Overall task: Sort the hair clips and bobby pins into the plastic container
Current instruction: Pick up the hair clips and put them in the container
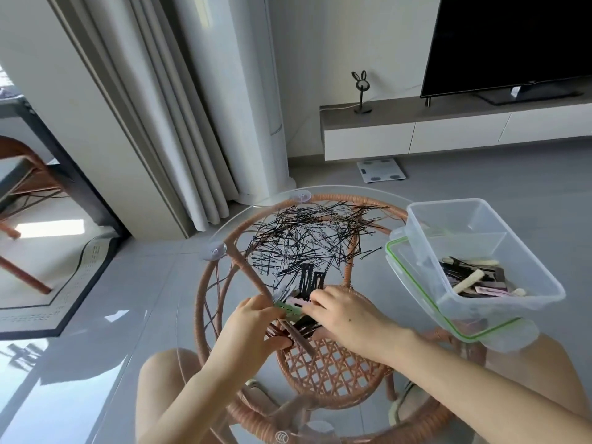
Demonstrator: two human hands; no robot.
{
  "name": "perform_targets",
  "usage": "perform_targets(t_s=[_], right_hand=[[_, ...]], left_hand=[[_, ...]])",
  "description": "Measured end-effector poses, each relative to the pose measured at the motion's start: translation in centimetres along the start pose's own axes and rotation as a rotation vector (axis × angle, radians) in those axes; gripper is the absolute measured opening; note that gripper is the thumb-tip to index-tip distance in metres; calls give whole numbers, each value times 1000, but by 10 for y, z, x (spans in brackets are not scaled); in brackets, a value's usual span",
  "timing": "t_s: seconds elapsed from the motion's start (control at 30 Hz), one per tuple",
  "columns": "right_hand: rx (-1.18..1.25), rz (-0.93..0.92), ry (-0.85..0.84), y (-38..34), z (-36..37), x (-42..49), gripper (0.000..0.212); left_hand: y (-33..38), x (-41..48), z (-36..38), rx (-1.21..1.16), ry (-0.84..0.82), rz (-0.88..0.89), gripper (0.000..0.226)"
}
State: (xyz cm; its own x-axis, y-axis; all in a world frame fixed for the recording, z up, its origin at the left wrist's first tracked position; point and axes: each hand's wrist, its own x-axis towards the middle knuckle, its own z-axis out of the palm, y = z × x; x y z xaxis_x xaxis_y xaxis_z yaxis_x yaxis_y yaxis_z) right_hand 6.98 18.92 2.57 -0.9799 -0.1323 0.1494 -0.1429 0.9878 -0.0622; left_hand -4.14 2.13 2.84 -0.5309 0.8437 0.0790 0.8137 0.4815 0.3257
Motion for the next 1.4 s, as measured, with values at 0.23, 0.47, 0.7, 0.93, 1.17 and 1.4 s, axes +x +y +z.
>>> perform_targets(t_s=[0.23,0.47,0.7,0.93,1.17,1.4], right_hand=[[-76,-80,87,-2,4,-25,6],[45,67,-37,-8,11,-44,19],[157,211,70,-5,9,-51,14],[351,376,159,-5,-9,-70,13],[377,507,437,5,-48,-102,3],[-12,821,504,71,-87,-155,4]], left_hand=[[-8,-10,1,19,-17,66,45],[-4,-19,4,264,-4,242,36],[-11,-18,-7,433,-103,449,42],[1,-17,0,493,-90,484,26],[12,-12,-13,214,23,263,13],[91,40,-34,-76,159,263,22]])
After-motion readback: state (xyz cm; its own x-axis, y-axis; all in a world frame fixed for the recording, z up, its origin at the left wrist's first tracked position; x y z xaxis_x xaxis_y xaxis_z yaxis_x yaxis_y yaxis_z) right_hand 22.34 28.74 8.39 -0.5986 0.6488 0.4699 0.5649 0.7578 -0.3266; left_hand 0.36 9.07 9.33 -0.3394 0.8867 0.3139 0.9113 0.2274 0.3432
